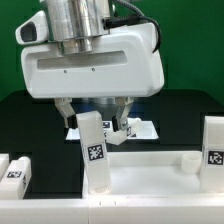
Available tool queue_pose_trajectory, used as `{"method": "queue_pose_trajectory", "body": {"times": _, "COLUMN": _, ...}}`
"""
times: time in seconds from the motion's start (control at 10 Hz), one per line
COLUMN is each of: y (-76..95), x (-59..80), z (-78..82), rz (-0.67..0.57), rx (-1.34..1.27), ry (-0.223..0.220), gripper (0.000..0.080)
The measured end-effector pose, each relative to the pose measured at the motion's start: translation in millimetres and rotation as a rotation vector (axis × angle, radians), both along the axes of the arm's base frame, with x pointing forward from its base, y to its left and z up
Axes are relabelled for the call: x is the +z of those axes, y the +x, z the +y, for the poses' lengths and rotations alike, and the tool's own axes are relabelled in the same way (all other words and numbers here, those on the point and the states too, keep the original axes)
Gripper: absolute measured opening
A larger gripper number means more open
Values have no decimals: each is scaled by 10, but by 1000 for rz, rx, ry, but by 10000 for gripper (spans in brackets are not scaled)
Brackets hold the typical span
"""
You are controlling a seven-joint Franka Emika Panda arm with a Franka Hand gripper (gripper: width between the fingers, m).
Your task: Assemble desk
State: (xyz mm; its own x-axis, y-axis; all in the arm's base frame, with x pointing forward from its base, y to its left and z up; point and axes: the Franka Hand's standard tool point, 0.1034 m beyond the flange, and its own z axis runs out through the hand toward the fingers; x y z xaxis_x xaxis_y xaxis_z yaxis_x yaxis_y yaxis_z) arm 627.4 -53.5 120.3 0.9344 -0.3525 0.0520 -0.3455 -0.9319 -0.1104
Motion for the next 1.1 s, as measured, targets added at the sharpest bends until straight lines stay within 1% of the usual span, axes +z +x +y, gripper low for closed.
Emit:
{"method": "queue_pose_trajectory", "body": {"times": 0.1, "y": 48, "x": 37, "z": 33, "rz": -3, "rx": 219, "ry": -36, "gripper": 649}}
{"method": "queue_pose_trajectory", "body": {"times": 0.2, "y": 69, "x": 39, "z": 48, "rz": 0, "rx": 285, "ry": -48, "gripper": 649}}
{"method": "queue_pose_trajectory", "body": {"times": 0.3, "y": 63, "x": 33, "z": 32, "rz": 1, "rx": 269, "ry": -46, "gripper": 649}}
{"method": "queue_pose_trajectory", "body": {"times": 0.4, "y": 63, "x": 33, "z": 35, "rz": 2, "rx": 249, "ry": -45, "gripper": 559}}
{"method": "queue_pose_trajectory", "body": {"times": 0.5, "y": 63, "x": 32, "z": 34, "rz": 2, "rx": 249, "ry": -45, "gripper": 376}}
{"method": "queue_pose_trajectory", "body": {"times": 0.6, "y": 64, "x": 33, "z": 34, "rz": 6, "rx": 186, "ry": -39, "gripper": 283}}
{"method": "queue_pose_trajectory", "body": {"times": 0.8, "y": 64, "x": 33, "z": 32, "rz": 16, "rx": 50, "ry": -29, "gripper": 284}}
{"method": "queue_pose_trajectory", "body": {"times": 1.1, "y": 79, "x": 23, "z": 20, "rz": 38, "rx": -374, "ry": 1, "gripper": 284}}
